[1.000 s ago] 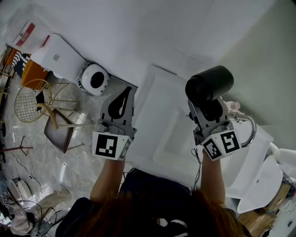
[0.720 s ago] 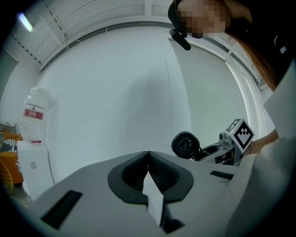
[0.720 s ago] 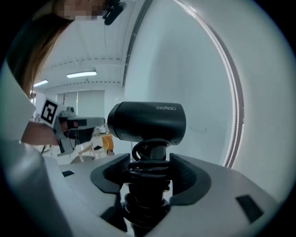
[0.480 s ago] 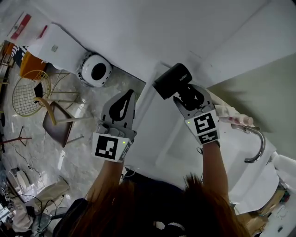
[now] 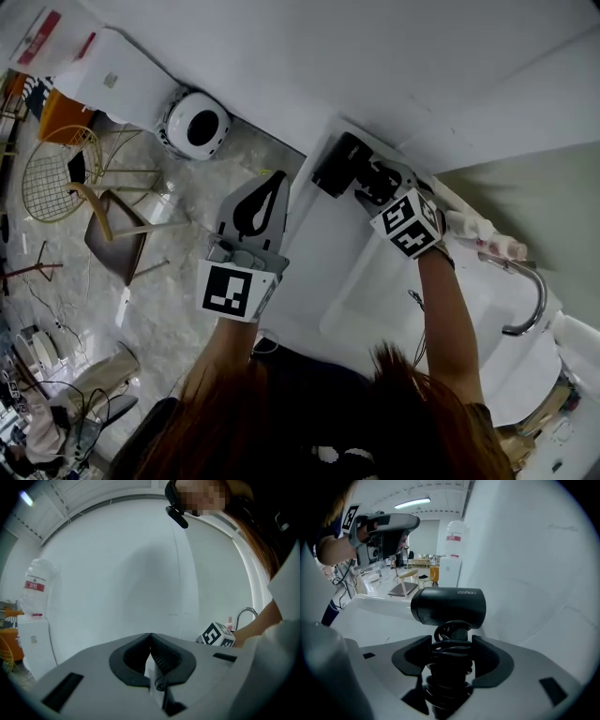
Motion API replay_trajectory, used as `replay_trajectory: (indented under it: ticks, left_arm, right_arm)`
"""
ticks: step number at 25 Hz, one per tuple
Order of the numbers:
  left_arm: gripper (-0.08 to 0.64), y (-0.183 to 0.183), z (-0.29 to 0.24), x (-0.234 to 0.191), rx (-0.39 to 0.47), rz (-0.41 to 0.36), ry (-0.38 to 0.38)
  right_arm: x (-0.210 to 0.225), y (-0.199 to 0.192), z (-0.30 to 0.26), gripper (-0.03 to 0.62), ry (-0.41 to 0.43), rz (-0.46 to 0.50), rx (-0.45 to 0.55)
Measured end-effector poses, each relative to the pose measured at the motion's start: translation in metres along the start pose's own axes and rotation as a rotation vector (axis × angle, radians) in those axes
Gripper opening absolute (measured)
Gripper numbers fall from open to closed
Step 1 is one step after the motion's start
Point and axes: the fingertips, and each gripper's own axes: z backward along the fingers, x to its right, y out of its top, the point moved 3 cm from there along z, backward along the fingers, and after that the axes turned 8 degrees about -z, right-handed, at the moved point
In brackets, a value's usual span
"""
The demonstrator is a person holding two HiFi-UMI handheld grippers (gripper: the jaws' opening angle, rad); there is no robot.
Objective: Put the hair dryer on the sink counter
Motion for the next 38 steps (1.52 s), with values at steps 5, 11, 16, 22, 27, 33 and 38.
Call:
replay_trajectory:
  ticks: [5, 11, 16, 22, 27, 33, 38]
  left_arm:
    - [0.018, -0.007, 0.002, 0.001, -0.015, 0.007, 0.003]
    - [0.018, -0.013, 0.006, 0.000, -0.030, 0.010, 0.008]
    - [0.018, -0.003, 0.005, 0.005, 0.008, 0.046, 0.030]
    - [0.018, 0.000, 0.012, 0.009, 0.001, 0.012, 0.012]
    - [0.018, 0.010, 0.021, 0.017, -0.003, -0.018, -0.001]
    - [0.018, 0.043, 0.033, 0.028, 0.045, -0.041, 0.008]
    - [0.018, 0.075, 0.045, 0.046, 0.100, -0.078, 0.010]
  right_arm:
    - [0.002, -0.009, -0.022, 0.286, 0.041, 0.048, -0.066]
    - [0.004, -0.013, -0.028, 0.292, 0.015, 0.115, -0.118]
    - [0.003, -0.016, -0.031, 0.299, -0.013, 0.088, -0.132]
    - [0.004, -0.005, -0.015, 0.308, -0.033, 0.025, -0.066]
    - [0.004, 0.023, 0.031, 0.295, -0.095, -0.053, 0.086]
    - [0.013, 0.047, 0.136, 0.017, -0.298, -0.348, 0.464]
    - [0.001, 0.051, 0.228, 0.015, -0.353, -0.478, 0.711]
